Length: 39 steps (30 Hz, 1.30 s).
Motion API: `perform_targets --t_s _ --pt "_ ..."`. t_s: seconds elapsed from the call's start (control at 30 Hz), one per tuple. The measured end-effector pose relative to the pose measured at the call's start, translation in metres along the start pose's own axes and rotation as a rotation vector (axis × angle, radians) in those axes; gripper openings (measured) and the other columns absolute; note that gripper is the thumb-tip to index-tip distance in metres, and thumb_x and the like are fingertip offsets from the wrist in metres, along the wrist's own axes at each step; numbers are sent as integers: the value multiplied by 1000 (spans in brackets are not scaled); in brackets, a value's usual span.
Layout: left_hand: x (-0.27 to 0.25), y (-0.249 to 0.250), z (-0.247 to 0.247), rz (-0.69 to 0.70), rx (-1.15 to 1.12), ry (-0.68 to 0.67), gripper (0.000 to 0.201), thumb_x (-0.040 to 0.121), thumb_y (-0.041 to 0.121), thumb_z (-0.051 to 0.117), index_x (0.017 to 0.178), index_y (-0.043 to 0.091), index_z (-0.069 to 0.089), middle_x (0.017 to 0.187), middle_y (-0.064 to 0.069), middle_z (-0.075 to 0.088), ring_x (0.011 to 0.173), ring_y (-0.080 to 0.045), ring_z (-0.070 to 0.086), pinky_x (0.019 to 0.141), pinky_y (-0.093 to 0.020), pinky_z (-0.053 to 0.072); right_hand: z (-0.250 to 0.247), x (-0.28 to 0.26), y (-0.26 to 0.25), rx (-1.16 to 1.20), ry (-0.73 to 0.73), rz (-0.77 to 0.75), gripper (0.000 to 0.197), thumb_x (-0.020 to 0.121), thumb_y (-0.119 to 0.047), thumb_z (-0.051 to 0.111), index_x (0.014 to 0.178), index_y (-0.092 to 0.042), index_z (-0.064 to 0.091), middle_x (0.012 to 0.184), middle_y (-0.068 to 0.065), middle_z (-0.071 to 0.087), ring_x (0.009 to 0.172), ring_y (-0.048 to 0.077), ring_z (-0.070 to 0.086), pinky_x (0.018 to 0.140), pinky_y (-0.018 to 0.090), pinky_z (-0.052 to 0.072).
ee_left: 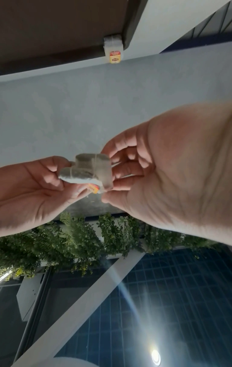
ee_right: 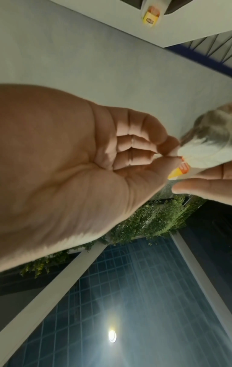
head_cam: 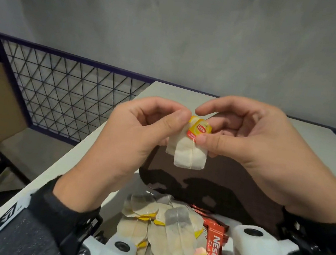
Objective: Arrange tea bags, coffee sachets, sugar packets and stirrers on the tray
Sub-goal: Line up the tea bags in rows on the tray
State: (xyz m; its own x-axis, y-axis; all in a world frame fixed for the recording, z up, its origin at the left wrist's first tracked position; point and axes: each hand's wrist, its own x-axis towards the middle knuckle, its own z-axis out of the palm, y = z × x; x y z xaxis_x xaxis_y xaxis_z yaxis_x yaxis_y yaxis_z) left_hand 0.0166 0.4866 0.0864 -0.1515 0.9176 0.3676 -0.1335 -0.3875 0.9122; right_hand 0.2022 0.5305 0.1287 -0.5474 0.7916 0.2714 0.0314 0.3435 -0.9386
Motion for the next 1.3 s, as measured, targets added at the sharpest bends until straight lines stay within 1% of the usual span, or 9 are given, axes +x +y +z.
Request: perform_targets --t_s 0.07,0.1,0.2,0.27,0.43,0.7,0.87,1.1,1.3 --pt "-1 0 -1 -29 -18 -25 11 83 28 81 92 21 81 96 -4 78 89 -18 71 74 -29 59 -1 1 1 34 25 -11 31 75 6 79 101 -9 71 77 12 71 65 19 60 62 29 53" --pt "-1 1 -1 -43 -18 -53 16 81 29 80 95 21 81 99 -5 78 91 -19 72 76 -32 60 -1 2 1 52 42 -14 31 74 6 79 100 -8 71 76 9 72 62 16 59 59 26 50" --pt "-4 3 0 -61 -2 -124 19 82 18 84 100 14 79 99 -10 79 87 -24 76 71 -33 61 -3 3 3 84 91 -8 30 74 4 79 101 -8 71 78 10 73 60 15 58 55 27 47" --pt "-3 3 0 -67 1 -111 25 78 12 77 103 9 77 99 -12 80 85 -25 78 68 -31 61 -3 4 4 79 112 3 29 76 6 78 101 -8 71 77 12 73 58 14 58 54 27 47" --pt "-1 -1 1 -73 -6 -51 34 74 9 75 108 11 75 94 -12 80 82 -25 79 66 -32 63 0 6 8 73 131 27 28 79 8 75 102 -8 70 76 13 71 56 15 58 53 27 48" --pt "2 1 -5 -94 -14 -14 51 76 3 72 125 15 67 81 -11 79 70 -21 76 61 -30 60 2 7 13 69 101 27 20 80 -3 77 98 -9 73 73 10 70 60 20 61 52 28 49" --pt "3 0 -6 -102 -17 -22 52 78 4 70 128 18 65 85 -13 80 72 -21 77 62 -28 59 1 9 17 83 90 21 23 76 -3 79 97 -10 72 73 12 70 61 22 63 52 28 51" --pt "3 -7 -5 -106 -16 -15 48 79 2 67 126 14 66 76 -9 79 66 -16 75 57 -21 56 -4 15 25 84 94 30 23 75 1 80 95 -7 72 68 10 71 58 20 64 53 27 54" --pt "4 -11 -9 -115 80 -72 45 81 6 67 125 15 67 87 -13 80 71 -17 77 64 -23 59 -5 16 30 60 71 59 13 76 -7 82 87 -8 75 70 16 72 56 21 64 51 26 53"
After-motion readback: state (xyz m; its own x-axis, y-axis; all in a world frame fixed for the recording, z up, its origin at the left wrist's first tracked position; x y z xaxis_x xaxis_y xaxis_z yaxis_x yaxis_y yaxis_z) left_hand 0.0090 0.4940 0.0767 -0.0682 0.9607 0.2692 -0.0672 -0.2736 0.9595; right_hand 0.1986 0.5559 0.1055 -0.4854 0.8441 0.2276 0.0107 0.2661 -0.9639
